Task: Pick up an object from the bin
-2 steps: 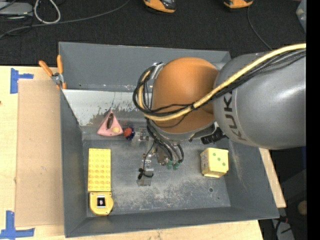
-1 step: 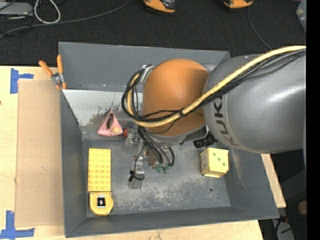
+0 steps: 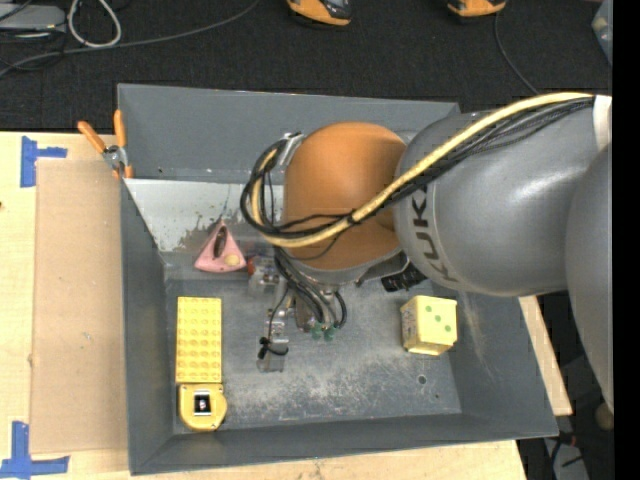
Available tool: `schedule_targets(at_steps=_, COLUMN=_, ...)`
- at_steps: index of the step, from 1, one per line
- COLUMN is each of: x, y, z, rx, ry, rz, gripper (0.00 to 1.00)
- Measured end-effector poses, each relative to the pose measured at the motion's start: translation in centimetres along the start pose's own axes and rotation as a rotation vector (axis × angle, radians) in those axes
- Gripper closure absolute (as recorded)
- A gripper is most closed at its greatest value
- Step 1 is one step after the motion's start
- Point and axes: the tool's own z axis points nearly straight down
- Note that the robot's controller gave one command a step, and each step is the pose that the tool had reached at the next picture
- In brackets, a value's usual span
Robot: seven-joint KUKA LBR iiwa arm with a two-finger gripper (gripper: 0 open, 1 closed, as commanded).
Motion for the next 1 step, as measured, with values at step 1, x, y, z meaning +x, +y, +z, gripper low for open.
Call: schedule_targets(at_steps=1, x=0.11, y=2.79, z=-2.05, rx=-0.003, ry=-0.002, rz=0.054, gripper=0.0)
